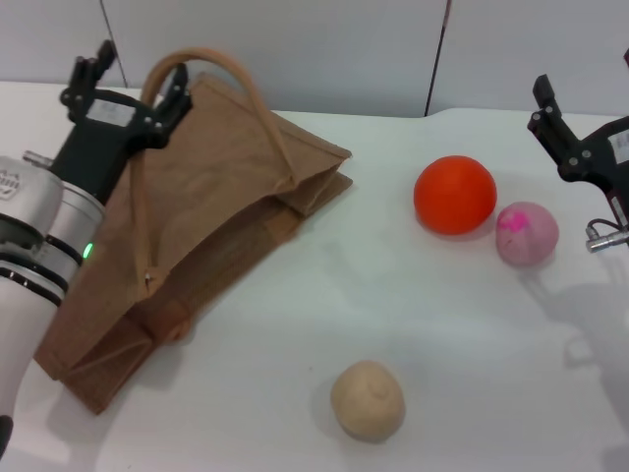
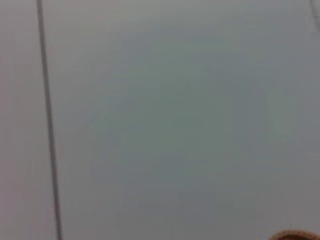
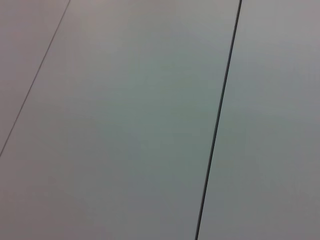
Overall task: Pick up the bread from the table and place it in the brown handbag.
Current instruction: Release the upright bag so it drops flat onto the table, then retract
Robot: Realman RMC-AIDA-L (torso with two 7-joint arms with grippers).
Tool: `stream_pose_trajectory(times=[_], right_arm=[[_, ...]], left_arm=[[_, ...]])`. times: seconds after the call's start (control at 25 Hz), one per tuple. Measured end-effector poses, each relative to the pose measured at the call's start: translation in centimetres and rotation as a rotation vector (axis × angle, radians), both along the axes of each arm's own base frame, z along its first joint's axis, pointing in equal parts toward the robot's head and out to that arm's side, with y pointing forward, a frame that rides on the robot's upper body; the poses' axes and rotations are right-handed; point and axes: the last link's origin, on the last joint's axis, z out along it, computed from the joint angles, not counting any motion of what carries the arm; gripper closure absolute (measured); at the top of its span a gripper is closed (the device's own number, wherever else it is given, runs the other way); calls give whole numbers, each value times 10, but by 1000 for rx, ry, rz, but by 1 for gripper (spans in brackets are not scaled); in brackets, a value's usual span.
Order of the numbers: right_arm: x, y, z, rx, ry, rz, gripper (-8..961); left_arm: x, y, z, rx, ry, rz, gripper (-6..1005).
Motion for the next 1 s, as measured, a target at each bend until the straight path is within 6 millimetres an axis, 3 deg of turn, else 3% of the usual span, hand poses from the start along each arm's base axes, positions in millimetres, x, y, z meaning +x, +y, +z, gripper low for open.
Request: stream_pose_trajectory(times=[0.36,0.84,1.0], right_arm=[[0,1,1,2,-1,-1,43],[2,1,0,1,-6,-6,43],[4,0,0,2,-9,-11,43]], left_arm=[[17,1,-20,-113,46,-78,123],[44,-11,-51,-304,61,-226,124],[42,-22,-43,-367,-39,-284,124]])
